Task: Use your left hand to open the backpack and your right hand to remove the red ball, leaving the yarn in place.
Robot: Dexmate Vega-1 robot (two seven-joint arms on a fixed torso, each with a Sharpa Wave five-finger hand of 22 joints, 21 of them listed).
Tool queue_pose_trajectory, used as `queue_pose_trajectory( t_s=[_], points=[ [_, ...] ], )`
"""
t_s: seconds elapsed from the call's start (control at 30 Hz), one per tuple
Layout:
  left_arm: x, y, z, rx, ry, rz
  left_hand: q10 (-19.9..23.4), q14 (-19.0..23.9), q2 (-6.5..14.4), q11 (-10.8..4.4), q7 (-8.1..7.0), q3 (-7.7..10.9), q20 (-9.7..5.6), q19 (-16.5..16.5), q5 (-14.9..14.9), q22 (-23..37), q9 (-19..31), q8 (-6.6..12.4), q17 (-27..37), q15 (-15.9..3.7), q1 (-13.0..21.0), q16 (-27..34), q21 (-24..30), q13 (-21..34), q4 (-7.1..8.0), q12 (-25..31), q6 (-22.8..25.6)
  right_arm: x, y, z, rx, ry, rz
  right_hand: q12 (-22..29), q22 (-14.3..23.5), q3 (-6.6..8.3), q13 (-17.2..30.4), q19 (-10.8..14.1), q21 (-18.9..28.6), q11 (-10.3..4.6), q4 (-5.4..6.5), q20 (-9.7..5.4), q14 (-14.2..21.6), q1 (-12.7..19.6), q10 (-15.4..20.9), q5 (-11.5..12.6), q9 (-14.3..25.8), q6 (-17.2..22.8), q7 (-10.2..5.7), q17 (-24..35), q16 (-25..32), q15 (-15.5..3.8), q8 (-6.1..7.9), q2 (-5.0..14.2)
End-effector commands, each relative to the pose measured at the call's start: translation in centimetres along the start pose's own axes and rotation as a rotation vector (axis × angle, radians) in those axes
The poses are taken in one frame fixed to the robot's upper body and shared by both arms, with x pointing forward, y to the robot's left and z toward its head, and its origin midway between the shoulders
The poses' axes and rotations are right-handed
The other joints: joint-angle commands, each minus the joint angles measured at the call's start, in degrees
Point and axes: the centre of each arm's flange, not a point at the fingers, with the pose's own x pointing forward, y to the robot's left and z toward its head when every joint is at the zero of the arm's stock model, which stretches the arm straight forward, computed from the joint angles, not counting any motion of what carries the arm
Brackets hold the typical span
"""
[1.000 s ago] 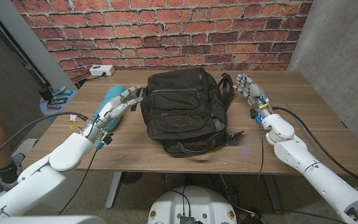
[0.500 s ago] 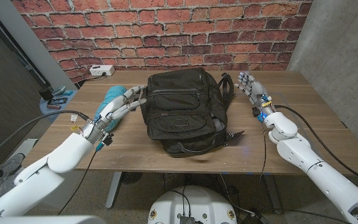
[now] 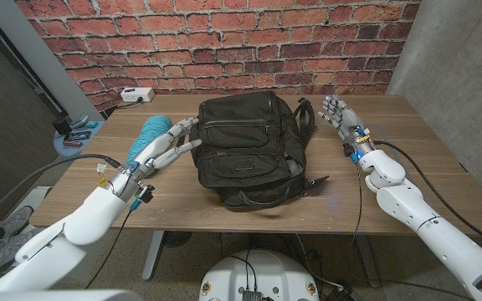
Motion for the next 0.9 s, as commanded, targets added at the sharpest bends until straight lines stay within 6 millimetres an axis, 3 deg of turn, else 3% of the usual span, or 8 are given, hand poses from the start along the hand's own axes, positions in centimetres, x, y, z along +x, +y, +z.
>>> queue_pose_trajectory(
  t_s=[0.03,0.13,0.9],
  points=[
    [-1.6,-0.3,1.7,0.127,-0.045,0.054,1.35,1.29,-0.28,-0.69,-0.33,-0.01,-0.28,1.33,0.36,0.18,0.30,0.06,0.15,-0.61,0.74,0.31,-0.32,0.31,-0.70,0.45,1.10,-0.7,-0.8,0.2,0.017,-0.015,-0.001,0.24,0.33,0.36,0.05,0.43,0.39,0.61,-0.18,-0.73,0.30,0.05,0.00,-0.06,0.20,0.26,0.63,0.13,0.45,0.05,0.05,-0.36],
    [-1.8,-0.3,1.9,0.153,-0.057,0.062,2.19,2.11,-0.49,-1.34,-0.47,-0.14,-0.14,1.86,0.39,0.21,0.31,0.11,0.17,-0.82,0.99,0.41,-0.42,0.35,-0.94,0.64,1.66,-0.8,-0.9,0.3,0.019,-0.020,-0.001,0.25,0.33,0.41,0.06,0.45,0.39,0.59,-0.27,-0.69,0.32,0.11,0.01,-0.06,0.20,0.24,0.69,0.11,0.44,0.08,0.04,-0.38],
    [-2.6,-0.6,2.2,0.288,-0.105,0.024,3.71,3.90,-0.70,-2.15,-0.94,0.16,-0.85,3.43,1.18,0.25,0.33,0.07,0.25,-1.03,2.96,0.24,-0.97,0.50,-1.81,0.68,3.42,-1.3,-2.3,1.0,0.015,-0.052,-0.022,0.26,0.34,0.64,0.09,0.57,0.39,1.26,-0.56,-0.55,0.40,0.02,-0.08,-0.12,0.20,0.24,1.13,0.15,0.48,0.49,0.05,-0.43]
  ],
)
